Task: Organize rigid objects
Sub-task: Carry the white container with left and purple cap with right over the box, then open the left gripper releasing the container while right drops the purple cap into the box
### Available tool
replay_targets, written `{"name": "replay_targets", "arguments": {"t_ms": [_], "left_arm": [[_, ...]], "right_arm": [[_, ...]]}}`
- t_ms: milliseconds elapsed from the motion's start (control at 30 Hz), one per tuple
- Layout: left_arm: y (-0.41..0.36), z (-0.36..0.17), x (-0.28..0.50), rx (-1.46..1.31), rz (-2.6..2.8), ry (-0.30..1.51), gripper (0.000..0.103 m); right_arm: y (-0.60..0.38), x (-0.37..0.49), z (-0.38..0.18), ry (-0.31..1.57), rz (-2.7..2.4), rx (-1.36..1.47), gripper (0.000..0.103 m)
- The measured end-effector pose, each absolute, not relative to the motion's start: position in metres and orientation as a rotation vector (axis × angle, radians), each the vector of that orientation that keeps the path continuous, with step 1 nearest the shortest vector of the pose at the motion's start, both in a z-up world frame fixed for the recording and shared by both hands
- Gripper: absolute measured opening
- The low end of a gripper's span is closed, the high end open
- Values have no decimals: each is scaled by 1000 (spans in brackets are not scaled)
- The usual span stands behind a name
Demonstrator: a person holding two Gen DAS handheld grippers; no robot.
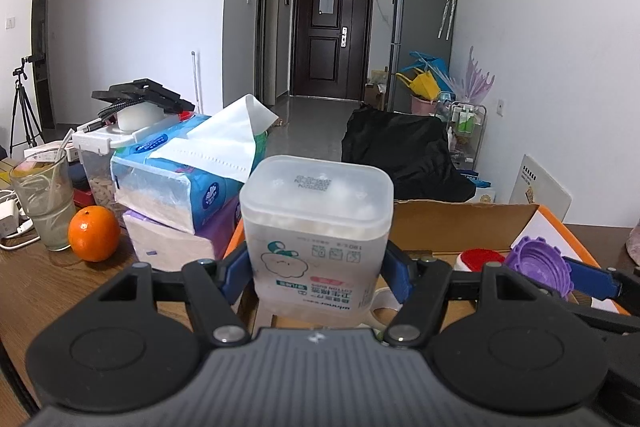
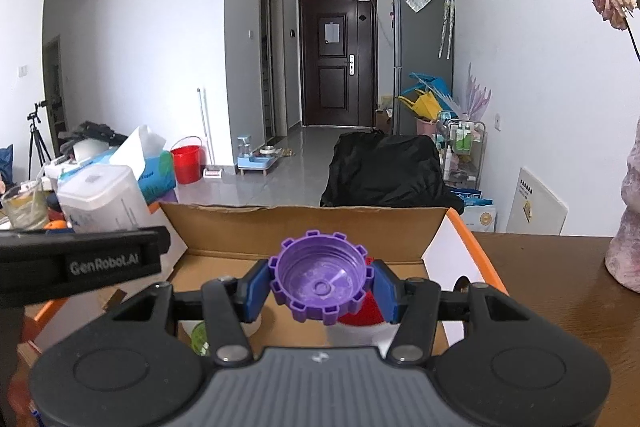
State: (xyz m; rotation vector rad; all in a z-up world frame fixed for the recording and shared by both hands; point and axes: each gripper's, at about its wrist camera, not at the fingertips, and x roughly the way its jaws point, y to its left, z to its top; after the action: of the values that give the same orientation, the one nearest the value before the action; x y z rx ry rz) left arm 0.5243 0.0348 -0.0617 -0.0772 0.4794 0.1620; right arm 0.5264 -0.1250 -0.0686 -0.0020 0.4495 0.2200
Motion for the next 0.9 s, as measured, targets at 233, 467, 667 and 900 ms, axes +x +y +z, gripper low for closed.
{"name": "replay_targets", "arguments": {"t_ms": [233, 467, 667, 900], "left_arm": [[33, -63, 524, -50, 174, 484, 73], [48, -51, 511, -73, 210, 433, 103], [55, -51, 513, -96, 219, 456, 103], [52, -49, 507, -97, 218, 453, 103]], "right_arm": [[-123, 531, -71, 484, 210, -13, 57], [-127, 517, -67, 455, 187, -28, 100], [-128, 507, -65, 440, 192, -37, 103], [-130, 497, -62, 436, 211, -35, 103]]}}
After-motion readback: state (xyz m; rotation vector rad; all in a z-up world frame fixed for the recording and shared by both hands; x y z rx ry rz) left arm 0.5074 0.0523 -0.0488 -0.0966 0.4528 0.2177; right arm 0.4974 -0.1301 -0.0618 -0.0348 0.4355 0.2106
